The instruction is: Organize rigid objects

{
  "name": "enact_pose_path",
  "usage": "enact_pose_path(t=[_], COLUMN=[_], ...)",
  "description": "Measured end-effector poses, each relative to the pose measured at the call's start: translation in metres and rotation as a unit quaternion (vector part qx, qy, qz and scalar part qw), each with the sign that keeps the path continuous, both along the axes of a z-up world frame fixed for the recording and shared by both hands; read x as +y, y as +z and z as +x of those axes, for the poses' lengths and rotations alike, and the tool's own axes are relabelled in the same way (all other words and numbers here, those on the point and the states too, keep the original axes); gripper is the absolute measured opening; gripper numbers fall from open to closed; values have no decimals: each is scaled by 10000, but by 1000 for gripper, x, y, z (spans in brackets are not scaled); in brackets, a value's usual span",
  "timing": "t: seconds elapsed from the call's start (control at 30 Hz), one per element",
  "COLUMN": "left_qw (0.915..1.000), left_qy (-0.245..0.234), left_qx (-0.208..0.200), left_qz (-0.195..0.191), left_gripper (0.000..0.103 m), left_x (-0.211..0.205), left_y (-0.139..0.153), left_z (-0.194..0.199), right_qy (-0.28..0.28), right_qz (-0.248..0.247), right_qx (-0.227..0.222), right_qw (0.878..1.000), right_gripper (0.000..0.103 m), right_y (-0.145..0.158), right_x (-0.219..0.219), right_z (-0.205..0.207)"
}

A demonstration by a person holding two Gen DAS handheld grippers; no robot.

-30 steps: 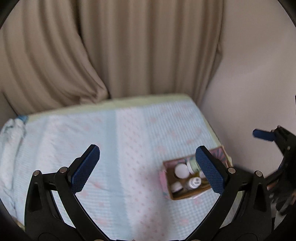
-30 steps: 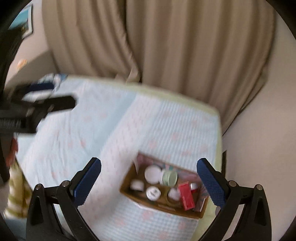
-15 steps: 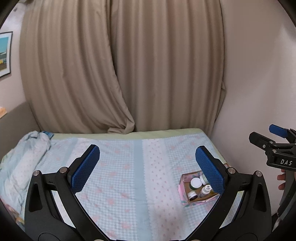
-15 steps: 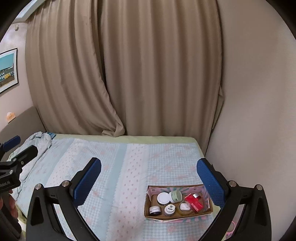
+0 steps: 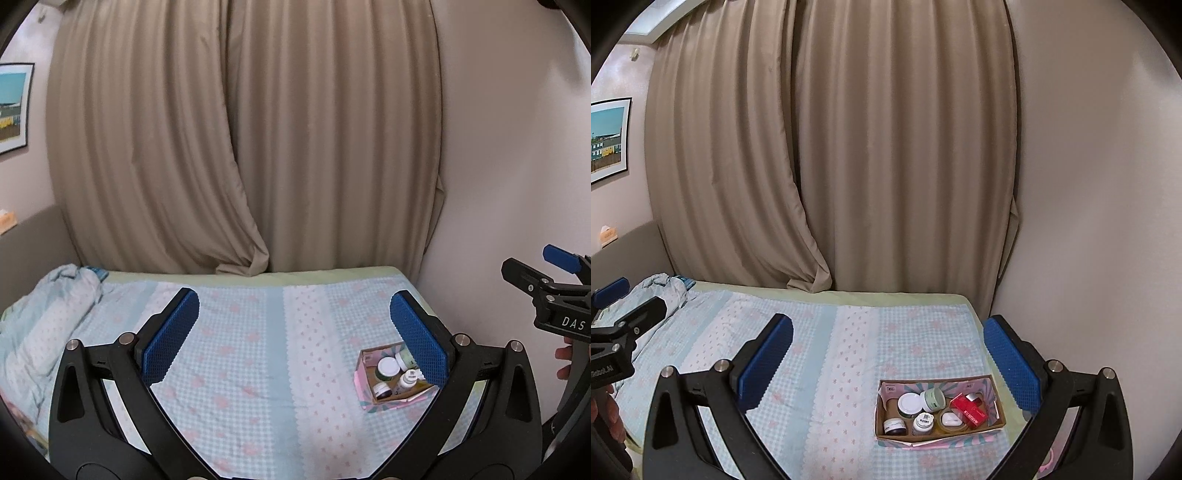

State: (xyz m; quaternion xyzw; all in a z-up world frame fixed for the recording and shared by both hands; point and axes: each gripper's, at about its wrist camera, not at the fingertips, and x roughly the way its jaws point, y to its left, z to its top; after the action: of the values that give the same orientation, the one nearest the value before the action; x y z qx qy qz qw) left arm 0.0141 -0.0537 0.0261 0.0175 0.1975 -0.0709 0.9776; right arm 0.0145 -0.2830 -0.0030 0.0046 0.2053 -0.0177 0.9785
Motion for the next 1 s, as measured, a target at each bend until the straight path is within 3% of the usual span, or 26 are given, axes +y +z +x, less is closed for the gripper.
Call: enact_pose_path(t=[1.0], left_qw=[10000], left_qy=[-38], left_qx=[36], left_qz=[-32], left_gripper=[103], left_x=[-4], left_y=[1], left_z=[9], right_qy=[-2], right_qz=[35], right_qx=[-16], right_qw=[10000], right_gripper=[103], right_y=[3], right_x=[1], right_z=[5])
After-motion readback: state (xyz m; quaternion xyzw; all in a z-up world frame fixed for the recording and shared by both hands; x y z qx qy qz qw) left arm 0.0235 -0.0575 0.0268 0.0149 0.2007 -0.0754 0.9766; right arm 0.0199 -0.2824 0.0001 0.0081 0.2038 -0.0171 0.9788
